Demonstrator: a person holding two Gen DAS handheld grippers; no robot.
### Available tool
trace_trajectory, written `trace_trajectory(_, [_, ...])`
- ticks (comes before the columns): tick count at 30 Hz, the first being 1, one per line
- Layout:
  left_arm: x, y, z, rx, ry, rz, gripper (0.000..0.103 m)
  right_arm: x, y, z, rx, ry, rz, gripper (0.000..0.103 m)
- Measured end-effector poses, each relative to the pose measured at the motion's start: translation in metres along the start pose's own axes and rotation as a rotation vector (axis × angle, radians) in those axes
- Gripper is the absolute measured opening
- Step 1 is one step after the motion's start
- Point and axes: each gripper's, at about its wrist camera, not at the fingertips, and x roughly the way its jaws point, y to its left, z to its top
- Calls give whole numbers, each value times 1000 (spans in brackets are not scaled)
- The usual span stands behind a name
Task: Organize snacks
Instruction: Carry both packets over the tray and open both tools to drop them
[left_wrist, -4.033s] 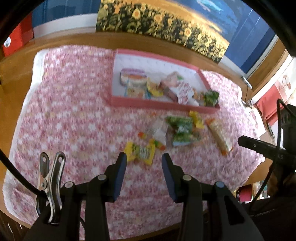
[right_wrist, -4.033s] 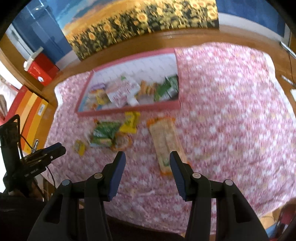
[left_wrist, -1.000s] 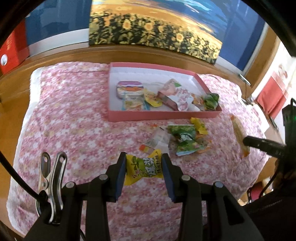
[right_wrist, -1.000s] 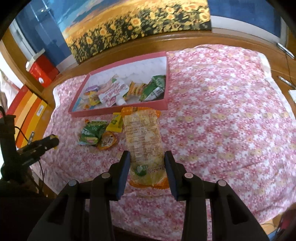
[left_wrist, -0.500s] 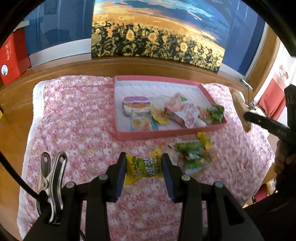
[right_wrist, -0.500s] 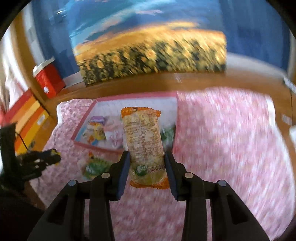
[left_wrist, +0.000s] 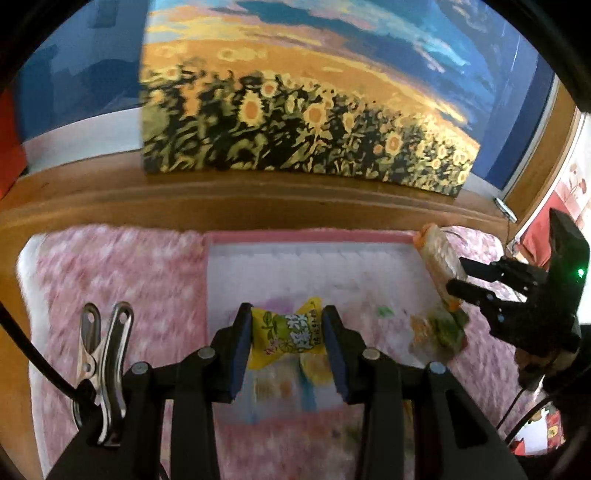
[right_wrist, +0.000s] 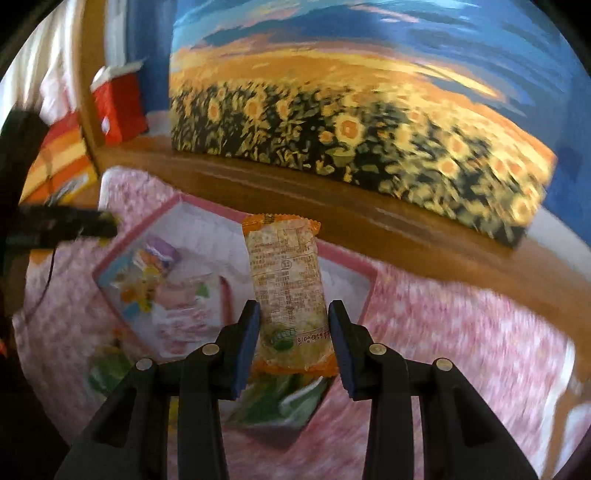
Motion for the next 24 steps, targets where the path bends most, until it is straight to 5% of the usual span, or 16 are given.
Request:
trace_trajectory(10, [64,10,30,18,65,53,39,52,-2,7,-345,228,275,39])
trace_trajectory(11, [67,13,30,8,76,56,39,53,1,7,-381,233,293,46])
trace_trajectory(13, [71,16,32,-12,88,54,39,52,3,7,-414,232,331,83])
trace_trajectory(14, [71,17,32,-18,88,57,39,51,3,8,-410,233,357,97])
trace_trajectory(20, [58,15,28,-41,69,6,39,38,-10,20,-200,138,446,98])
trace_trajectory(24, [47,11,22,-34,65,-18,39,37,-25,27,91,66,487,97])
